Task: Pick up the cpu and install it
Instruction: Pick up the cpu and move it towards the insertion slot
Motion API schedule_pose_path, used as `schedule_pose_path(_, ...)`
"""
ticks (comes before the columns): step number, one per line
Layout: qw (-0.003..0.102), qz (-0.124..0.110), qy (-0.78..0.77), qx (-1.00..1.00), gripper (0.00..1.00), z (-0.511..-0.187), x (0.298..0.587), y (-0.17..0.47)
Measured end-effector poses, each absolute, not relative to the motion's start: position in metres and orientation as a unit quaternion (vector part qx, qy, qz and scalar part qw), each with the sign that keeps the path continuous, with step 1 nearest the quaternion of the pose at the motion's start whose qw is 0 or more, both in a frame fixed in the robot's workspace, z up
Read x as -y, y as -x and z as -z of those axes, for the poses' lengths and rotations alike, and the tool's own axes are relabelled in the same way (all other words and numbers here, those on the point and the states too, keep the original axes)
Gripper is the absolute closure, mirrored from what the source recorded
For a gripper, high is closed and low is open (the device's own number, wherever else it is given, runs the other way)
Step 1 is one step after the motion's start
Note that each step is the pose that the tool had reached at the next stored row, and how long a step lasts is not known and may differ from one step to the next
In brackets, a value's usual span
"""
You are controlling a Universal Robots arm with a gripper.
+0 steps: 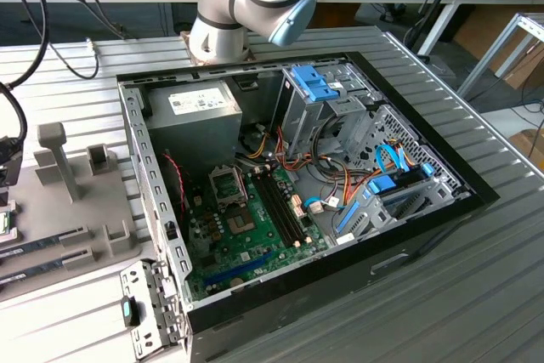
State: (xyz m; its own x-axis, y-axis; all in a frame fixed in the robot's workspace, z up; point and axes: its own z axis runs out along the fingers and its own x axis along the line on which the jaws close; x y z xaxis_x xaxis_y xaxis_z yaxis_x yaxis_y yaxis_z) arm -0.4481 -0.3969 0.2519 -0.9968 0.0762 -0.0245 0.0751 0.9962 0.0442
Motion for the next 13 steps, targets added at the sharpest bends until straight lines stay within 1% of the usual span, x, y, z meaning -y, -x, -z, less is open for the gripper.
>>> schedule_pose_path(13,0.013,-0.022,-0.038,-0.999,0.58,-0.2506,0.3931,0.4529)
